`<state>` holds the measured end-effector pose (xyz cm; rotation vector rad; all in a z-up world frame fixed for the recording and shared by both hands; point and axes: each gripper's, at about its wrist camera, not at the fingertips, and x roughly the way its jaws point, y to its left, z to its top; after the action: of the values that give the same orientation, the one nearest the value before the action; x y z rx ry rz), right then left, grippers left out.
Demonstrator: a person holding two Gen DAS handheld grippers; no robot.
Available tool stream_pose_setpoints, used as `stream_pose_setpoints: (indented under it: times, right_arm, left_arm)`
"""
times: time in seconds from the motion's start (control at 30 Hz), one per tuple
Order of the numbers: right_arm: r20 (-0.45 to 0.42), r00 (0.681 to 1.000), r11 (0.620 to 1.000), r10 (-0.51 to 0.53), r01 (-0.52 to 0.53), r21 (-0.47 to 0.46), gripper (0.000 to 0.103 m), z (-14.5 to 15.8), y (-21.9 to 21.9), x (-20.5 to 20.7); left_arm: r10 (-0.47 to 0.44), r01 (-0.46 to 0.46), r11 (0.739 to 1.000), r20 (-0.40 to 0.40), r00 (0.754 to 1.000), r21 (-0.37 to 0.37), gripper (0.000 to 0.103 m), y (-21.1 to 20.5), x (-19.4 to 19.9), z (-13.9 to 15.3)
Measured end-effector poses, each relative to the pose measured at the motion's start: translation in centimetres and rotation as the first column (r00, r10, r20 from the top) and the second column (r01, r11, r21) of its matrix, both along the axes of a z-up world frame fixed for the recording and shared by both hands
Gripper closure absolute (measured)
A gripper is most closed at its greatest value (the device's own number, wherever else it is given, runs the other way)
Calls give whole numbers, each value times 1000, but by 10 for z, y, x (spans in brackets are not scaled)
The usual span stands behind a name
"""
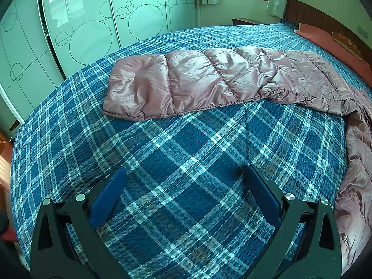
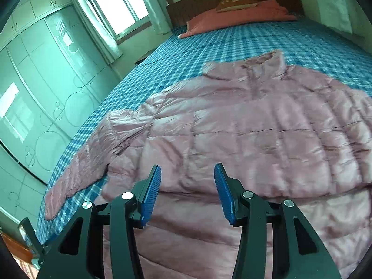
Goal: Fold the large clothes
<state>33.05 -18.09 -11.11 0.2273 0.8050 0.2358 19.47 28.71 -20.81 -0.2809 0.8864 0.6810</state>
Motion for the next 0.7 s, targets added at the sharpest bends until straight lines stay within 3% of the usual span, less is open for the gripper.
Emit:
stream_pose_setpoints:
  times: [0.13,0.23,0.33,0.43,0.57,0.7]
  right_arm:
    - [67,971,959,-231,239,-153,58,5,-89,3]
    - [6,937,922,-348,343,-180,65,-19,-141,17]
    - [-99,940,937,-326,307,-168,65,-58,-156,29]
    - [-75,951,934,-299,275,-230,65,-50,-147,31]
    - [-11,949,928,-315,306,-213,65,-25,-152,46]
    - [-9,940,918,-341,331,-219,65,-24,-159,76]
  left_arm:
    - [0,0,1000,-1,1000,0,2,-1,-2,1]
    - [0,0,1000,-1,1000,1,2,0,-1,0]
    - [0,0,1000,1,1000,0,2,-1,-2,-1]
    - [0,0,1000,1,1000,3,2,-2,-3,-1]
    - [0,0,1000,1,1000,5,2,-2,-2,-3]
    - [0,0,1000,3,1000,4,2,-2,-2,-3]
